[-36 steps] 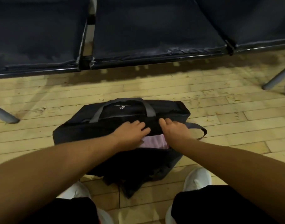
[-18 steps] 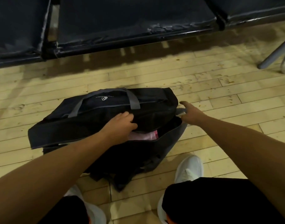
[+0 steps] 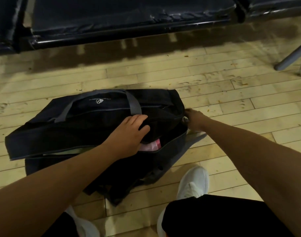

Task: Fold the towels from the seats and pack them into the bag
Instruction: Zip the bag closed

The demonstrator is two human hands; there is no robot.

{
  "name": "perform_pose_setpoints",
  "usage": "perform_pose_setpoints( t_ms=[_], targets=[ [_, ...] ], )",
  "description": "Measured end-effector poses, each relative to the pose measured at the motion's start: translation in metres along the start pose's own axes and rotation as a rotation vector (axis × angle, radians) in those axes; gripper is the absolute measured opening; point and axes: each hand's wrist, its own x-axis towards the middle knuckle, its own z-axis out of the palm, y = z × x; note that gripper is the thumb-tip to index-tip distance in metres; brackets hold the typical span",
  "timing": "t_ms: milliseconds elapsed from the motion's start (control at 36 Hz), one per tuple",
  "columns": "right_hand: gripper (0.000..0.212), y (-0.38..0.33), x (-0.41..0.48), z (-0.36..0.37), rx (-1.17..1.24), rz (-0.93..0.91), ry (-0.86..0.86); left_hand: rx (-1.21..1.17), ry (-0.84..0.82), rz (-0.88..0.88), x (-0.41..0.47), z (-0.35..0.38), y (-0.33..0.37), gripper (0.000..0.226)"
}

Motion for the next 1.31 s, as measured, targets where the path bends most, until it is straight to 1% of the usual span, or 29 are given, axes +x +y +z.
perform_pose_setpoints(
  t_ms=[83,139,167,222,278,306,361,417,472,528,583,639,694,778,861,944,1000,1056,1083,1111,1194,1306],
  targets=[
    [0.033,0.000,-0.002,-0.005,0.063,0.010,-0.039,-0.019,0.065,0.021,0.003,0.001,0.002,0.046],
    [0.026,0.005,-0.004,-0.016,0.107,0.033,-0.097,-0.036,0.089,0.029,0.004,0.001,0.003,0.047],
    [0.024,0.008,-0.004,-0.025,0.159,0.043,-0.119,-0.044,0.121,0.035,0.005,0.000,0.004,0.048],
    [0.016,0.017,-0.006,-0.041,0.372,0.085,-0.170,-0.066,0.214,0.091,0.009,0.001,0.006,0.050],
    [0.020,0.021,-0.007,-0.050,0.554,0.116,-0.225,-0.037,0.258,0.181,0.016,0.001,0.013,0.061],
    [0.025,0.021,-0.008,-0.053,0.601,0.113,-0.257,-0.001,0.259,0.216,0.022,-0.002,0.020,0.067],
    [0.032,0.020,-0.014,-0.054,0.642,0.098,-0.303,0.061,0.270,0.239,0.036,-0.009,0.037,0.071],
    [0.027,0.021,-0.019,-0.054,0.690,0.080,-0.325,0.085,0.287,0.217,0.053,-0.017,0.052,0.068],
    [0.018,0.023,-0.026,-0.054,0.720,0.088,-0.318,0.077,0.279,0.182,0.067,-0.024,0.064,0.055],
    [0.020,0.028,-0.030,-0.052,0.762,0.090,-0.302,0.041,0.244,0.150,0.078,-0.027,0.075,0.042],
    [0.025,0.030,-0.034,-0.051,0.815,0.081,-0.321,0.079,0.160,0.109,0.086,-0.028,0.084,0.044],
    [0.020,0.032,-0.037,-0.052,0.895,0.084,-0.362,0.140,0.105,0.068,0.091,-0.028,0.091,0.048],
    [0.018,0.034,-0.041,-0.051,1.006,0.088,-0.421,0.113,0.094,0.024,0.096,-0.026,0.094,0.048],
    [0.021,0.040,-0.042,-0.044,1.161,0.053,-0.486,0.056,0.140,-0.005,0.099,-0.023,0.096,0.048],
    [0.016,0.046,-0.042,-0.041,1.164,0.031,-0.473,0.039,0.173,0.000,0.101,-0.017,0.098,0.045],
    [0.009,0.043,-0.044,-0.041,1.132,0.010,-0.455,-0.003,0.202,-0.012,0.105,-0.014,0.097,0.036],
    [0.007,0.042,-0.043,-0.037,1.143,-0.030,-0.466,-0.020,0.226,-0.022,0.107,-0.013,0.096,0.037],
    [0.022,0.043,-0.040,-0.030,1.185,-0.039,-0.477,-0.045,0.257,-0.026,0.109,-0.010,0.095,0.042],
    [0.031,0.045,-0.038,-0.027,1.191,-0.036,-0.481,-0.054,0.274,-0.028,0.110,-0.009,0.095,0.042],
    [0.035,0.046,-0.039,-0.026,1.182,-0.036,-0.486,-0.058,0.274,-0.032,0.111,-0.008,0.096,0.040],
    [0.029,0.052,-0.041,-0.029,1.160,-0.061,-0.495,-0.063,0.248,-0.045,0.117,-0.008,0.098,0.035],
    [0.031,0.062,-0.041,-0.032,1.167,-0.063,-0.539,-0.057,0.252,-0.021,0.125,-0.008,0.101,0.033]
  ],
)
